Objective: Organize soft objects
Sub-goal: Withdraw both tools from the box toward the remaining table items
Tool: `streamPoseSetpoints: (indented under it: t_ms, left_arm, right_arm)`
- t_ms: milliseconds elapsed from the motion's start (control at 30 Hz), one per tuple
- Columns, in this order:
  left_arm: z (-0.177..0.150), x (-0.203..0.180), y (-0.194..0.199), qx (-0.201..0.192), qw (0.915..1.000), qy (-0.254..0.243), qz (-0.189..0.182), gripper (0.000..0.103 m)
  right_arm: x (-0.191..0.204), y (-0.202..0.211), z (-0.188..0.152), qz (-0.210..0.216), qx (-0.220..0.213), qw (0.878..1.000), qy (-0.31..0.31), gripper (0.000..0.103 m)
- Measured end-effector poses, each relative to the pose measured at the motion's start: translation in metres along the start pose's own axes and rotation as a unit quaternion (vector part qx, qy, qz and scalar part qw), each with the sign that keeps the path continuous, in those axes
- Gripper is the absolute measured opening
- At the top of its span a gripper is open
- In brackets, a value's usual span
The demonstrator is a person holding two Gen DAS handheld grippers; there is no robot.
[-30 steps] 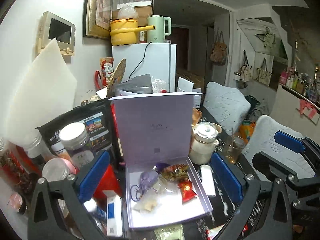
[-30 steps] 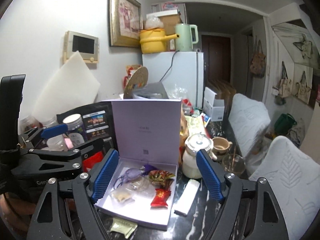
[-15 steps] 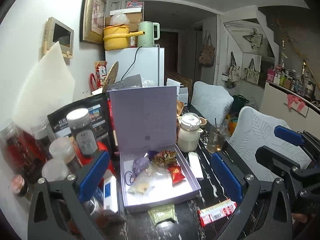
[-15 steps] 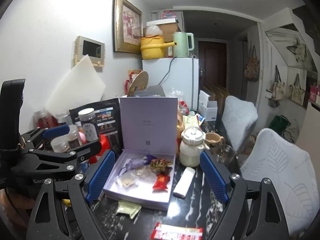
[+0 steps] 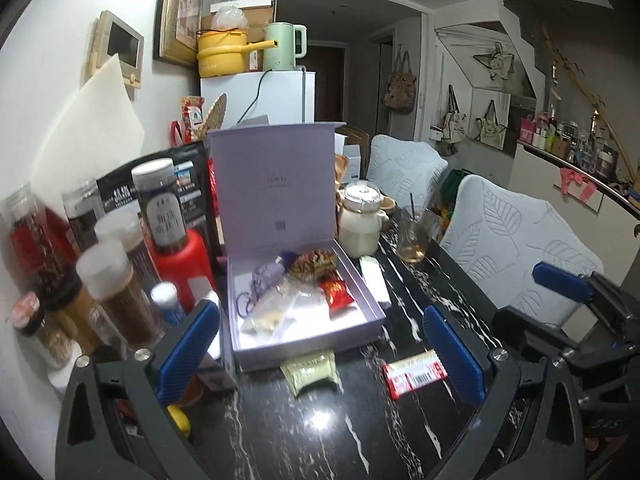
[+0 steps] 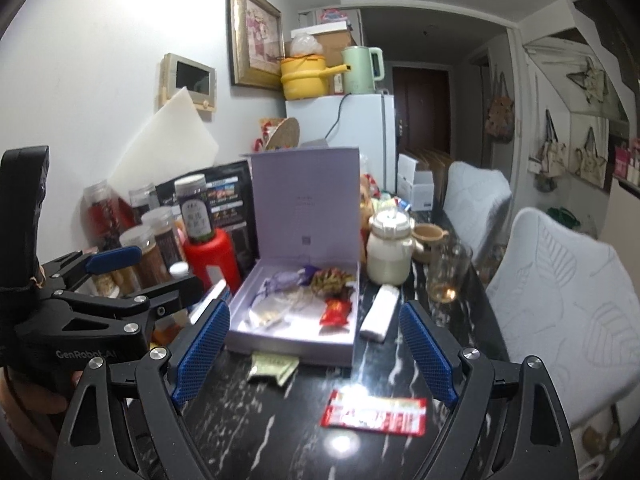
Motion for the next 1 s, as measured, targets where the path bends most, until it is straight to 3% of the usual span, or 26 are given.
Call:
streamPoseSetpoints:
  t_ms: [333, 1000]
  left_arm:
    - [-0.042, -0.008, -0.007, 0.031, 0.9987, 0.027, -0.028, 0.103]
    - [-0.117, -0.014, -0.082, 0.125, 0.9868, 0.068, -0.078, 0.103]
  right_arm:
    - [-0.022, 0.002, -0.044, -0.013, 0.029, 0.999, -0.03, 0.088]
    - [-0.078, -0.041, -0.129, -0.06, 0.125, 0.987, -0.085, 0.088]
Point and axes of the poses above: each gripper's, at about its wrist camera, not at the fingertips, and y roughly against the way its jaws point, x to its left, z to its top, the point moved 7 cm from there along -y, roughly the way its jaws point, and after that the axes turned 12 degrees about -y, right-handed, at the moved point
